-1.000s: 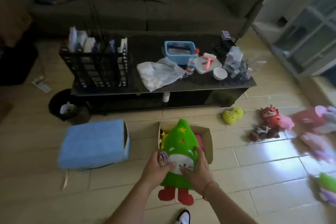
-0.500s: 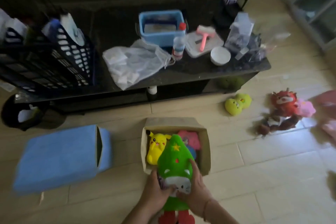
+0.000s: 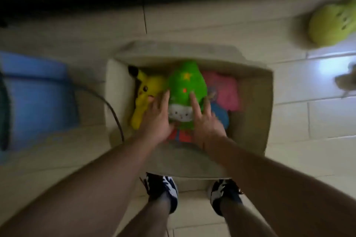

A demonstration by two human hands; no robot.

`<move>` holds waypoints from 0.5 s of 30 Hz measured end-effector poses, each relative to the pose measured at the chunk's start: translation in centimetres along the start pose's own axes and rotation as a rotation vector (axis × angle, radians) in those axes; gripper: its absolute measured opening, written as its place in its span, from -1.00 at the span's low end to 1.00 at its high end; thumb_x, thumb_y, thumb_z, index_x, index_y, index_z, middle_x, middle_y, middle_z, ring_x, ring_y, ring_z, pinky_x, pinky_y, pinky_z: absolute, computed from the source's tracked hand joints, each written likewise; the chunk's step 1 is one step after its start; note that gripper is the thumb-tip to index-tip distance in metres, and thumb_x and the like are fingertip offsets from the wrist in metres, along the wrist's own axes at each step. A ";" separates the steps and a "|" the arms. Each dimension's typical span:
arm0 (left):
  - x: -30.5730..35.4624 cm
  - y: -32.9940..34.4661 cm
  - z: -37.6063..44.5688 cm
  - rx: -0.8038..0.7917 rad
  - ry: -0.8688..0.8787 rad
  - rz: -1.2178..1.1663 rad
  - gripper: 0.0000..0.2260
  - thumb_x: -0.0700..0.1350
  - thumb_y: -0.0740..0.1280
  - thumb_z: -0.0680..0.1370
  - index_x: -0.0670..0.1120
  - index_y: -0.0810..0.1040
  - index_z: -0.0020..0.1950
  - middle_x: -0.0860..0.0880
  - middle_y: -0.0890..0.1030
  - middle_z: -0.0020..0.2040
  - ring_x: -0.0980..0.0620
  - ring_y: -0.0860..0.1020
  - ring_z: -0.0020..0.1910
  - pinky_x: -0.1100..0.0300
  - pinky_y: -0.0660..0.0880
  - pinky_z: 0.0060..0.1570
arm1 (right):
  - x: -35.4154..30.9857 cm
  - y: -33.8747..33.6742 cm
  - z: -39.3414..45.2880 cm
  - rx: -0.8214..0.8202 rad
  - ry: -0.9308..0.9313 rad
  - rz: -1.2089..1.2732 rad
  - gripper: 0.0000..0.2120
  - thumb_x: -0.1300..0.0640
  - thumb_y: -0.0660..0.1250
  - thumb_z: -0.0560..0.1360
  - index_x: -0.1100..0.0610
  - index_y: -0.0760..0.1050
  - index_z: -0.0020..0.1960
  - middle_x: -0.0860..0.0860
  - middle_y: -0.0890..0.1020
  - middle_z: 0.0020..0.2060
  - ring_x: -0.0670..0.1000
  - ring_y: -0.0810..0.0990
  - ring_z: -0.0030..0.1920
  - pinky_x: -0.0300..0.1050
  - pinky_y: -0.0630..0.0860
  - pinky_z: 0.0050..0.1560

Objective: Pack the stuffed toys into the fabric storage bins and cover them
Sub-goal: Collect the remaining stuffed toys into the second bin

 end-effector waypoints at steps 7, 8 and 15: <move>0.8 4.4 1.4 0.032 -0.127 0.347 -0.22 0.06 0.28 0.52 -0.02 -0.13 0.59 -0.09 0.04 0.57 -0.23 0.11 0.51 -0.15 0.21 0.36 | 2.0 2.8 4.3 -0.014 0.059 -0.141 -0.07 -0.28 0.23 0.48 -0.11 -0.42 0.48 0.15 0.15 0.45 0.19 0.40 0.26 0.09 0.46 0.06; 1.5 3.5 0.5 0.041 -0.154 0.332 -0.23 0.02 0.24 0.53 -0.05 -0.16 0.59 -0.10 0.00 0.59 -0.22 0.05 0.53 -0.16 0.15 0.41 | 2.1 2.2 3.3 -0.032 0.054 -0.103 -0.07 -0.24 0.26 0.48 -0.13 -0.41 0.48 0.14 0.12 0.47 0.20 0.40 0.27 0.09 0.46 0.06; 14.4 -4.3 -8.5 0.117 -0.297 0.104 -0.04 0.10 0.46 0.38 -0.04 -0.06 0.59 -0.21 0.07 0.58 -0.28 0.12 0.52 -0.15 0.16 0.43 | 6.2 -9.3 -8.9 -0.204 -0.099 0.010 -0.32 0.00 0.20 0.54 -0.03 -0.08 0.55 0.08 0.02 0.55 0.20 0.18 0.47 0.09 0.26 0.39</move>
Point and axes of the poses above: each hand's wrist, its own z-axis towards the middle knuckle, its own y-axis out of the palm, x = y × z, the point moved 5 cm from there along z, towards the middle knuckle
